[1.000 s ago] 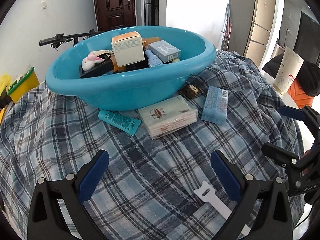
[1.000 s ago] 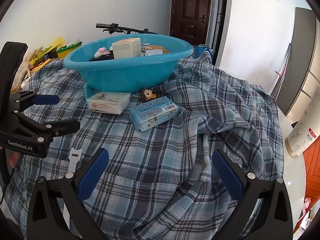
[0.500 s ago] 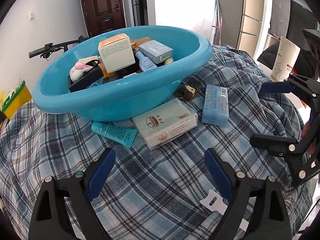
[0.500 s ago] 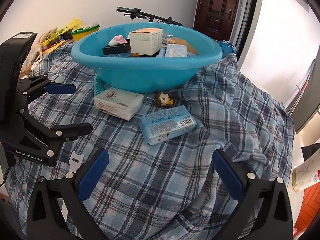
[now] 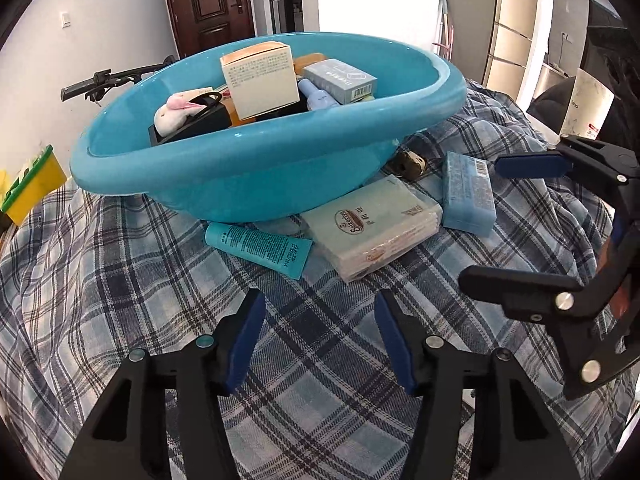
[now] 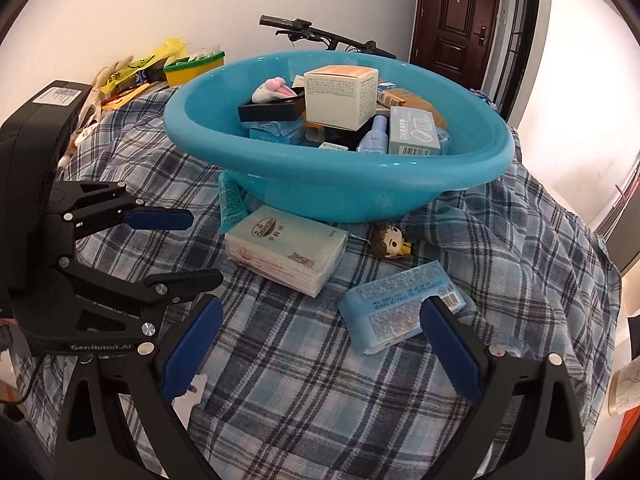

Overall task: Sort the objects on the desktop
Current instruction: 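Grasp the white tissue pack with the left tool and lift it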

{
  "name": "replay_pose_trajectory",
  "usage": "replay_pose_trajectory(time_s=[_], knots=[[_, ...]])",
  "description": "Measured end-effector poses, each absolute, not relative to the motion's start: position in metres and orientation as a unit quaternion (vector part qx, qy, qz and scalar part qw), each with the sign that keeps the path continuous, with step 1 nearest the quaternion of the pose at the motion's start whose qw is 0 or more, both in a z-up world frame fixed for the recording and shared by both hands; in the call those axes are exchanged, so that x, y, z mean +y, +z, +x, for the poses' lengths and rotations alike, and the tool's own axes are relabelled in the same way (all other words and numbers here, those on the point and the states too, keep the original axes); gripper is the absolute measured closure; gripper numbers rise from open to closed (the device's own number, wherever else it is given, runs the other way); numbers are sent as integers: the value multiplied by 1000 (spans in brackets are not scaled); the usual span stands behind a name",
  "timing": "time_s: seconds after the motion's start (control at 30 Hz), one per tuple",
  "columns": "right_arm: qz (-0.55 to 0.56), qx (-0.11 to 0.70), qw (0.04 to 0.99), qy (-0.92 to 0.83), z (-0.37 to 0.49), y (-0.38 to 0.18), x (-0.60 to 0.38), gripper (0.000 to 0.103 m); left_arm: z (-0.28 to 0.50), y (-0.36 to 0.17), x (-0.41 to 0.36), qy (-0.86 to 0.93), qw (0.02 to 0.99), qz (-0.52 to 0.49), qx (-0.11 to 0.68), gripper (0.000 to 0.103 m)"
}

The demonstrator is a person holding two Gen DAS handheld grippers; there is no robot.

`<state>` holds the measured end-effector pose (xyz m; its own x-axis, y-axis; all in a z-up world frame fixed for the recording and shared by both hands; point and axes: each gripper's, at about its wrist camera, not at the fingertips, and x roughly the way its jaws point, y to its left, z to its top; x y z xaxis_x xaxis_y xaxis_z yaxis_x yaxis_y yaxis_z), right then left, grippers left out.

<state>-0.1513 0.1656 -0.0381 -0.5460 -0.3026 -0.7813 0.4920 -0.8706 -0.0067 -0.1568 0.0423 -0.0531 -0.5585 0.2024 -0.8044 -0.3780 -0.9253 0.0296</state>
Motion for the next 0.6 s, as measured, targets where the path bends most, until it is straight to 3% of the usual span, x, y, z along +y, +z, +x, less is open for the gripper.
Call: replay_pose_trajectory(time_s=[0.13,0.23,0.4,0.47,0.6], knots=[[424,118,238,-865,-160,-49,149,16,-156,-54,40,878,155,-437,118,56],[421,109,240,-868,-167,-52,146,23,-156,-56,32,876,156,-442,114,56],[427,101,244,-865,-178,-58,145,42,-152,-55,24,877,154,-442,114,56],[427,100,249,-863,-178,-58,145,45,-150,-53,21,877,156,-442,108,56],[428,101,267,-858,-177,-60,145,66,-145,-46,21,879,160,-437,106,56]])
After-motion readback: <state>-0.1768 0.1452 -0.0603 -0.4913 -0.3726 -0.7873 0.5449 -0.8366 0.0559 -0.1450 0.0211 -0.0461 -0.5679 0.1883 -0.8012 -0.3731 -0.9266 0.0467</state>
